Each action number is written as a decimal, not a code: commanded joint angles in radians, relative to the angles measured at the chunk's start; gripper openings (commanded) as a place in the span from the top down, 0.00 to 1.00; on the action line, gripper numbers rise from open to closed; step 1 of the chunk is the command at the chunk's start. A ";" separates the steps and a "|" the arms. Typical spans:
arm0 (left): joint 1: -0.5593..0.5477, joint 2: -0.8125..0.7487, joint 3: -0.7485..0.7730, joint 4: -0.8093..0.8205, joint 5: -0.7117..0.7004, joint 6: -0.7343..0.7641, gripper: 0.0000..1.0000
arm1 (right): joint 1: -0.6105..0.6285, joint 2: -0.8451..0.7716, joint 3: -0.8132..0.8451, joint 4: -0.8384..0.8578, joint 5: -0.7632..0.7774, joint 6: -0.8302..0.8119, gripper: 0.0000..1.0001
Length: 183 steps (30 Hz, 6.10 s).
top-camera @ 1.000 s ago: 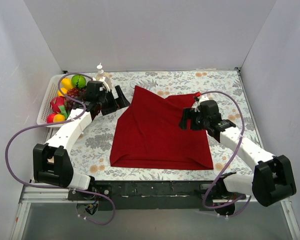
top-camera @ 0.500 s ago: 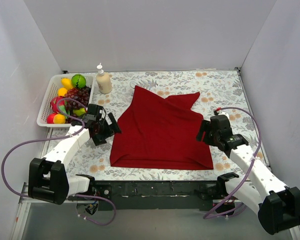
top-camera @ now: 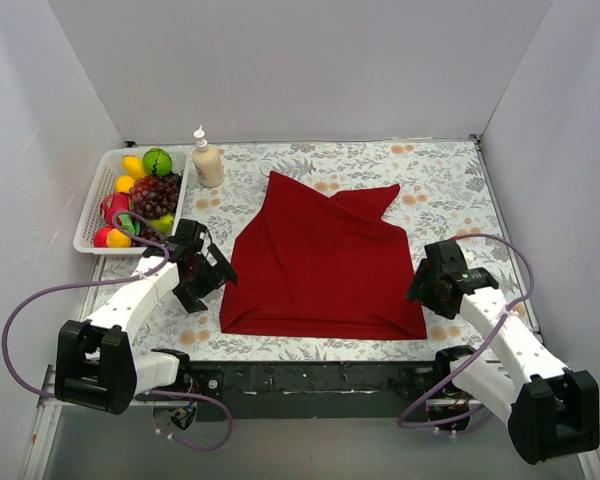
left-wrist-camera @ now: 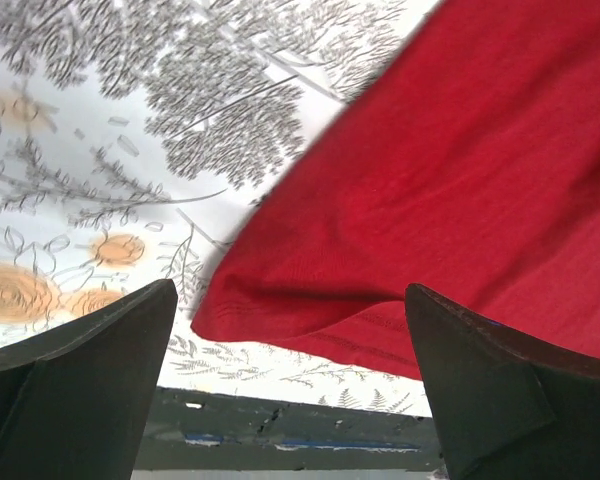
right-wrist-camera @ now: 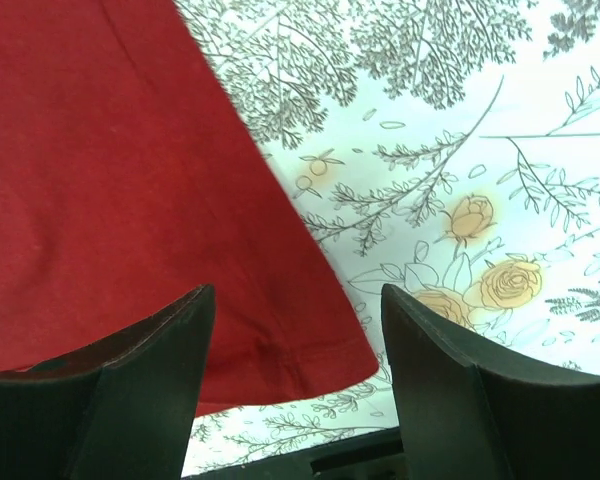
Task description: Pin the brooch onto the clothing
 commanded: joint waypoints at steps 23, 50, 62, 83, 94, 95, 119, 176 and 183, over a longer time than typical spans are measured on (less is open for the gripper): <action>0.002 0.052 -0.175 0.109 0.149 -0.095 0.38 | -0.067 0.014 -0.081 -0.041 -0.309 0.021 0.54; -0.001 0.147 0.359 0.139 0.161 0.154 1.00 | -0.069 0.106 0.330 0.253 -0.354 -0.192 0.99; -0.001 0.158 0.919 0.226 0.227 0.235 1.00 | -0.069 0.180 0.900 0.316 -0.435 -0.259 0.99; -0.001 0.065 1.429 0.179 0.244 0.309 1.00 | -0.067 0.069 1.364 0.321 -0.418 -0.264 0.99; -0.001 0.241 1.440 0.106 0.197 0.309 1.00 | -0.069 0.155 1.253 0.374 -0.363 -0.290 0.99; -0.001 0.256 1.440 0.116 0.194 0.309 1.00 | -0.068 0.192 1.272 0.370 -0.366 -0.289 0.99; -0.001 0.213 1.556 0.223 0.137 0.316 1.00 | -0.069 0.192 1.455 0.436 -0.406 -0.232 0.99; 0.000 0.160 1.497 0.209 0.065 0.326 1.00 | -0.069 0.164 1.407 0.400 -0.404 -0.236 0.99; 0.000 0.078 1.450 0.189 0.105 0.303 1.00 | -0.069 0.083 1.408 0.370 -0.395 -0.233 0.99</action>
